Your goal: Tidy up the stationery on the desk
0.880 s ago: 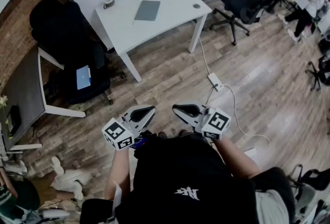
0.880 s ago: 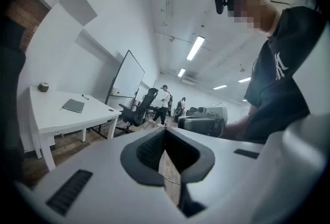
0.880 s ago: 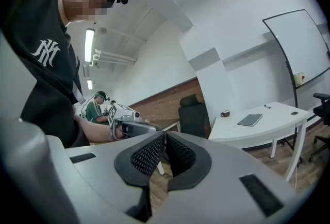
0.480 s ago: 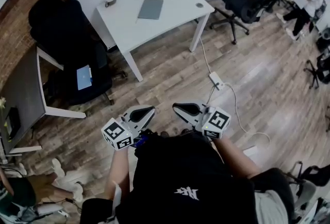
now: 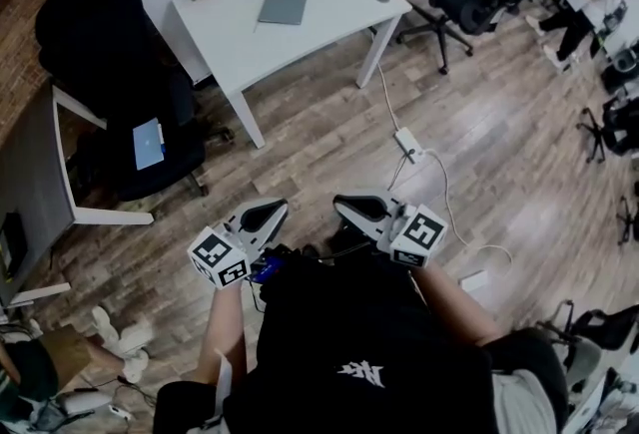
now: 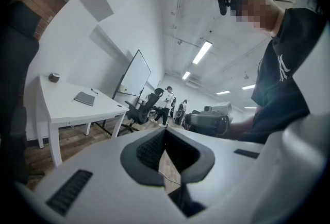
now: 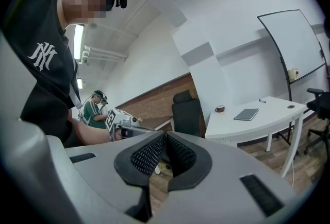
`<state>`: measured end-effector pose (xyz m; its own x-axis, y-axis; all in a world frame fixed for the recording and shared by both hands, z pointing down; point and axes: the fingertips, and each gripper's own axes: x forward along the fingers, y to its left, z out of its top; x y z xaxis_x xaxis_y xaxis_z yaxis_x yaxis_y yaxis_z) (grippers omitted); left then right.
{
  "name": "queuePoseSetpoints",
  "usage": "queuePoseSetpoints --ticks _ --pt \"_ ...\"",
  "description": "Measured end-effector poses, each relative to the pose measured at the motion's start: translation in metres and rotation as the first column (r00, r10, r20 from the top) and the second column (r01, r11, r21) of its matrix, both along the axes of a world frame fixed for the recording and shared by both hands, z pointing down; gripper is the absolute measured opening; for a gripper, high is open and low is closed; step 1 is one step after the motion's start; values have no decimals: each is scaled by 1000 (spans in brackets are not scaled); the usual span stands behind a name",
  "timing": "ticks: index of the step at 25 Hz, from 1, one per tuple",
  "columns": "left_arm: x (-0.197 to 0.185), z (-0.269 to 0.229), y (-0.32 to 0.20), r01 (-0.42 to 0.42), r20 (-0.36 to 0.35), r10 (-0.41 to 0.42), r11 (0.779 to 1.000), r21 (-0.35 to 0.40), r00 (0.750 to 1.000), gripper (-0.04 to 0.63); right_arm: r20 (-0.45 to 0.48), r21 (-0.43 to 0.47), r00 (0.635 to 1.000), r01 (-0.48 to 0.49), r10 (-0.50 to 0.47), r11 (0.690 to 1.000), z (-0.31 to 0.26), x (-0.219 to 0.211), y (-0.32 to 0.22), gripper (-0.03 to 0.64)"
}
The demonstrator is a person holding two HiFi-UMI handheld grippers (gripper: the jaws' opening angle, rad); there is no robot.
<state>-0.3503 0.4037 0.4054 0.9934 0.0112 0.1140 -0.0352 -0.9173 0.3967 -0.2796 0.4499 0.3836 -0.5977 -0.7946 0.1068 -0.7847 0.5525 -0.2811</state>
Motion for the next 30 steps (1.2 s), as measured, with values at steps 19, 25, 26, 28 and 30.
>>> queuePoseSetpoints --ticks 19,25,26,28,30 --pt "144 -1 -163 123 153 -127 992 39 980 3 78 -8 995 66 -65 998 12 181 -169 43" --pt "197 -22 -220 196 159 -206 977 78 965 3 121 -15 989 86 -83 996 2 259 -220 86" --pt "203 -25 -229 209 161 -221 974 87 962 3 130 -11 988 83 -80 997 1 270 -229 86" --pt "212 -28 -246 233 166 -247 967 100 955 3 141 -7 988 73 -71 997 1 288 -247 87" --pt "219 -28 -261 251 180 -267 962 107 947 3 152 -8 986 64 -62 998 1 301 -262 95"
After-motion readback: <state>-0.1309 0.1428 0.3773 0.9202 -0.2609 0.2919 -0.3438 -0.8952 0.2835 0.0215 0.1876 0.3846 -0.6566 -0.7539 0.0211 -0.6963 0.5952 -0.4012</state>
